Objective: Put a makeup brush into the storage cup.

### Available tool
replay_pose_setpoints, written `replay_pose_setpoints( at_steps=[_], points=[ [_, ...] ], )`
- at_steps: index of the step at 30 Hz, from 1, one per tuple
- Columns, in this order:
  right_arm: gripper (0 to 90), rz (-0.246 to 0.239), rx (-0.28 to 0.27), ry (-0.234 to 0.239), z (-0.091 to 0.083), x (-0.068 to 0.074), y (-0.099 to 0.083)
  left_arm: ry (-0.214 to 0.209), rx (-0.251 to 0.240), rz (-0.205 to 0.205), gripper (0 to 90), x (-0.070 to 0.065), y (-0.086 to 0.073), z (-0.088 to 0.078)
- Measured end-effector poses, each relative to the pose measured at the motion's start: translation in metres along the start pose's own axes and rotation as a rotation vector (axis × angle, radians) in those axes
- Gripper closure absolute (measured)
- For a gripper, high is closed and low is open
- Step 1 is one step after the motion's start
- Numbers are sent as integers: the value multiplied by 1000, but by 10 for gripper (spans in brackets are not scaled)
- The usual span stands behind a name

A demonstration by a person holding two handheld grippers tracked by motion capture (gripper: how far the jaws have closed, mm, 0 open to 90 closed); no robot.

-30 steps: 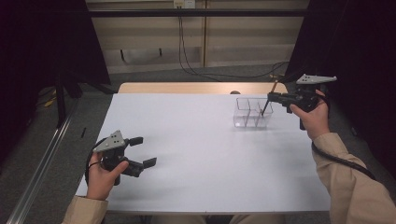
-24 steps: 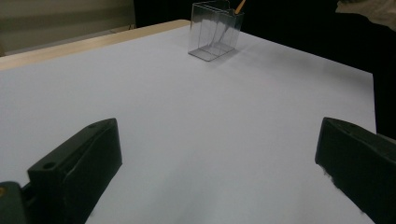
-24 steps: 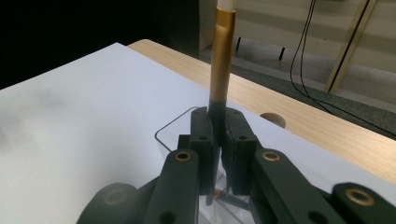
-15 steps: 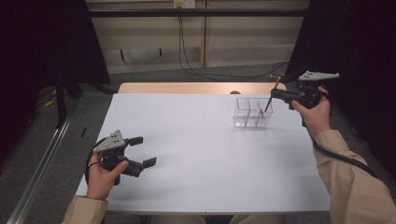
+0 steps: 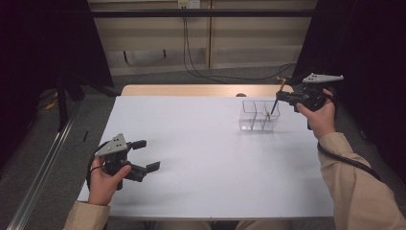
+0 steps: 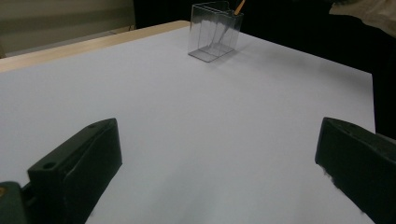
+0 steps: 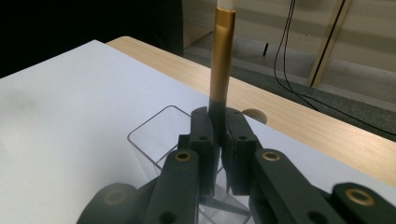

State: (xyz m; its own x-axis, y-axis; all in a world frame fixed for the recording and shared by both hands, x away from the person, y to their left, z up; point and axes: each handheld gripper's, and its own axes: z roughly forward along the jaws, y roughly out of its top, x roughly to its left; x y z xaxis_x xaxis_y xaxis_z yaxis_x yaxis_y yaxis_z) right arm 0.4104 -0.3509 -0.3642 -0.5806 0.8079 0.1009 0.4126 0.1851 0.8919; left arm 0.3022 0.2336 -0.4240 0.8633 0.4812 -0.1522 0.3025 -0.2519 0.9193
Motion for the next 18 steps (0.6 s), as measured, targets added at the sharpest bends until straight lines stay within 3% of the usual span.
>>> replay_pose_setpoints(
  at_steps=[18],
  points=[
    [841,1,13,-10,3,-1,-5,3,-1,5,3,-1,1,-1]
  ],
)
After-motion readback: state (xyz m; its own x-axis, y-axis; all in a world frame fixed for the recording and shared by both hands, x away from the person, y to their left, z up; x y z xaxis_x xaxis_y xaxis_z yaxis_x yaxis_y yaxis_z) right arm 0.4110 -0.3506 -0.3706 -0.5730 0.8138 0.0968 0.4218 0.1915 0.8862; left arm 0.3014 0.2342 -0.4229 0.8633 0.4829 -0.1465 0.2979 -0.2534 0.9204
